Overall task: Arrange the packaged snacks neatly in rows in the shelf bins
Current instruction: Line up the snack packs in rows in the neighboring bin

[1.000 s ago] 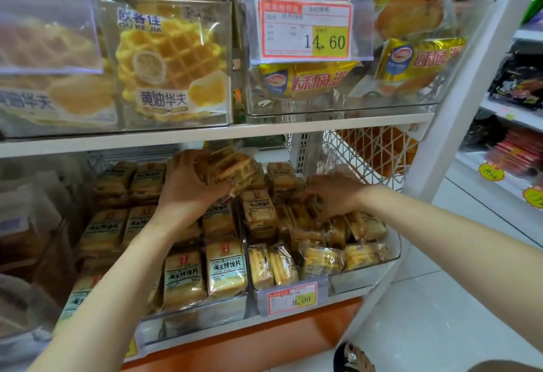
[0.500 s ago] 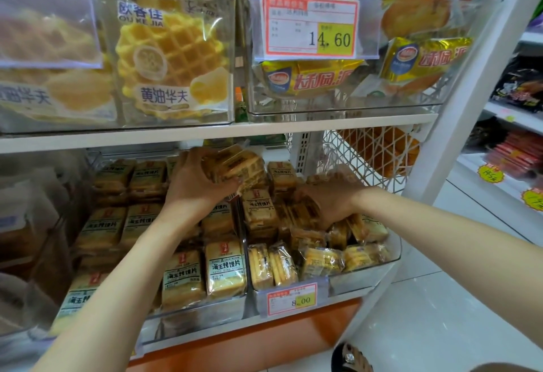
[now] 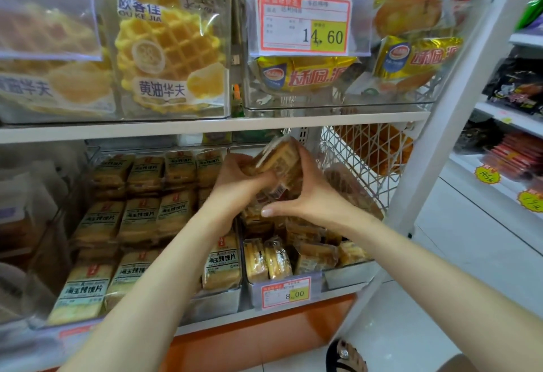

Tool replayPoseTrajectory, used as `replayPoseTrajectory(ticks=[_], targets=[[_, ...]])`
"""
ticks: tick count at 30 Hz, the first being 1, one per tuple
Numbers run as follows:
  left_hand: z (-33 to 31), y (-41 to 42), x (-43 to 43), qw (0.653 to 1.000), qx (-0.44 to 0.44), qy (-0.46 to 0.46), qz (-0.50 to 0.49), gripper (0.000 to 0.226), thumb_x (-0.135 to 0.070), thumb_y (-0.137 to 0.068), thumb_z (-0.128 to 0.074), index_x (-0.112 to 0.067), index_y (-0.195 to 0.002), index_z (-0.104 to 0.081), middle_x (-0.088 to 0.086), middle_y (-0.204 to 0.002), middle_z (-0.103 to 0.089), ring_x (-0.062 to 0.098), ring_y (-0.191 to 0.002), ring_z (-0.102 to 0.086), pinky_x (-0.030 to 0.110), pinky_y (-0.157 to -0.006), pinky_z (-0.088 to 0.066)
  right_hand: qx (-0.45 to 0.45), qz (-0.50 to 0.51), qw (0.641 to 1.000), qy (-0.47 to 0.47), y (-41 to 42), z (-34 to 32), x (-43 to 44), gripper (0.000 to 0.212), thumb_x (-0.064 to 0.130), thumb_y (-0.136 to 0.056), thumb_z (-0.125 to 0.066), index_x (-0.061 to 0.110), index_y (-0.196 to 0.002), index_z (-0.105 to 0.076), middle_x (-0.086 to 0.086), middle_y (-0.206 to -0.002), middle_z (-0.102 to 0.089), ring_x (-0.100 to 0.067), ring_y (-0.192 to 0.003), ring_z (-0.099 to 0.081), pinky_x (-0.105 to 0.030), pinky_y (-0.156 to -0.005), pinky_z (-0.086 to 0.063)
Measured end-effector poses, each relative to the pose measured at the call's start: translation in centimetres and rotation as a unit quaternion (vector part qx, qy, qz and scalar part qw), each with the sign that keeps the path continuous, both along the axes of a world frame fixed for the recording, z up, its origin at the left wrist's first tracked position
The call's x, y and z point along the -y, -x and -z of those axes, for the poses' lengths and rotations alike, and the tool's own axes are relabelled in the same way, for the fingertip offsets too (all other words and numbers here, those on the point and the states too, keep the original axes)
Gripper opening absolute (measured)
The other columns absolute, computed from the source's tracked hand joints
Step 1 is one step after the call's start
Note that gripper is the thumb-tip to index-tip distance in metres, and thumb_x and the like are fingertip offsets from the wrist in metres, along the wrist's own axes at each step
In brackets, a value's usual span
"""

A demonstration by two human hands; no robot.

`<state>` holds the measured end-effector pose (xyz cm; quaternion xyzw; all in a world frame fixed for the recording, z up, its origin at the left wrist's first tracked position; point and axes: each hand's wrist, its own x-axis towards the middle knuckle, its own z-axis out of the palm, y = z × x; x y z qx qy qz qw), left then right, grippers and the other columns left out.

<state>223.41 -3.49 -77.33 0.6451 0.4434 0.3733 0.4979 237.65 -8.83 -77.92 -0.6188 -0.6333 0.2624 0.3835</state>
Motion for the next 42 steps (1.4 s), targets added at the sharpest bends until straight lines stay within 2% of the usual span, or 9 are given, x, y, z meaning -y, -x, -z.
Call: replayPoseTrajectory(ticks=[5,10,13,17,24,28,35,38,42], targets=[[-0.8,-0.7,1.2,0.979,0.124,0.137,0.082,0.068,-0.062,-0.072,-0.064,-0.016,-0.12,-0.05,0.007,-0.11,-0.064,0.024,-0.097,-0.064,0.036,-0.065,-0.057,0.008,0.08,0.994,-0.076,-0.5,0.4,0.2,0.097,0.027,-0.064,-0.084,0.025,-0.14,-0.024,0.004,-0.127,-0.033,-0.005,-0.114,-0.04,-0.021,-0.096,-0.037],[-0.4,-0.5,0.8,0.969,0.176,0.172,0.032,0.026,-0.018,-0.089,-0.057,-0.009,-0.112,-0.05,0.011,-0.102,-0.06,0.025,-0.09,-0.061,0.036,-0.058,-0.054,-0.214,0.02,0.976,-0.02,-2.2,-0.1,1.0,0.065,0.03,-0.063,-0.081,0.038,-0.115,-0.044,0.005,-0.115,-0.059,-0.01,-0.106,-0.057,-0.03,-0.097,-0.044],[-0.4,0.3,0.2,0.97,0.179,0.164,-0.003,0.034,-0.019,-0.091,-0.054,-0.005,-0.121,-0.048,0.012,-0.106,-0.06,0.026,-0.095,-0.06,0.038,-0.07,-0.055,-0.382,-0.008,0.924,0.038,-3.6,-0.2,1.4,0.048,0.029,-0.071,-0.062,0.021,-0.117,-0.05,-0.008,-0.114,-0.058,-0.023,-0.103,-0.06,-0.038,-0.088,-0.05],[-0.3,0.7,-0.5,0.968,0.19,0.166,-0.006,0.028,-0.019,-0.092,-0.052,-0.007,-0.117,-0.049,0.014,-0.109,-0.061,0.029,-0.102,-0.059,0.04,-0.075,-0.052,-0.553,-0.04,0.826,0.103,-4.9,0.2,1.8,0.062,0.032,-0.07,-0.061,0.01,-0.127,-0.05,-0.024,-0.122,-0.056,-0.043,-0.109,-0.058,-0.046,-0.082,-0.053],[-0.1,0.4,-0.6,0.965,0.185,0.187,-0.007,0.029,-0.028,-0.096,-0.047,-0.008,-0.117,-0.051,0.014,-0.11,-0.063,0.029,-0.102,-0.061,0.04,-0.074,-0.053,-0.486,0.012,0.87,0.079,-5.3,0.7,1.9,0.03,0.013,-0.08,-0.056,0.012,-0.11,-0.053,-0.01,-0.092,-0.068,-0.027,-0.081,-0.068,-0.025,-0.059,-0.055],[-0.5,0.7,-0.5,0.923,0.265,0.279,-0.004,0.033,-0.036,-0.09,-0.052,-0.007,-0.106,-0.05,0.015,-0.098,-0.065,0.028,-0.085,-0.065,0.038,-0.065,-0.058,-0.432,0.043,0.9,0.035,-5.4,0.8,1.6,0.059,0.018,-0.075,-0.065,0.008,-0.129,-0.043,-0.012,-0.099,-0.068,-0.025,-0.08,-0.067,-0.026,-0.058,-0.053],[-0.8,0.7,0.4,0.874,0.326,0.357,0.051,0.033,-0.012,-0.075,-0.064,-0.006,-0.105,-0.051,0.022,-0.112,-0.058,0.037,-0.106,-0.058,0.051,-0.064,-0.057,-0.438,0.017,0.899,0.014,-4.7,0.9,1.5,0.059,0.006,-0.077,-0.061,0.019,-0.131,-0.039,-0.012,-0.107,-0.063,-0.029,-0.08,-0.066,-0.03,-0.059,-0.051],[-0.7,0.7,0.5,0.865,0.331,0.372,0.072,0.043,-0.011,-0.069,-0.065,-0.006,-0.11,-0.053,0.022,-0.12,-0.056,0.037,-0.111,-0.055,0.053,-0.068,-0.056,-0.365,0.015,0.93,0.049,-4.4,0.8,1.5,0.075,0.0,-0.065,-0.07,0.019,-0.129,-0.037,-0.013,-0.118,-0.057,-0.024,-0.098,-0.062,-0.032,-0.074,-0.053],[-0.9,0.6,0.6,0.874,0.311,0.365,0.081,0.049,-0.012,-0.067,-0.067,-0.005,-0.114,-0.054,0.021,-0.125,-0.056,0.033,-0.112,-0.057,0.049,-0.075,-0.056,-0.248,0.034,0.966,0.066,-4.1,0.9,1.5,0.076,-0.008,-0.068,-0.074,0.013,-0.131,-0.036,-0.006,-0.109,-0.058,-0.019,-0.095,-0.061,-0.024,-0.063,-0.055]])
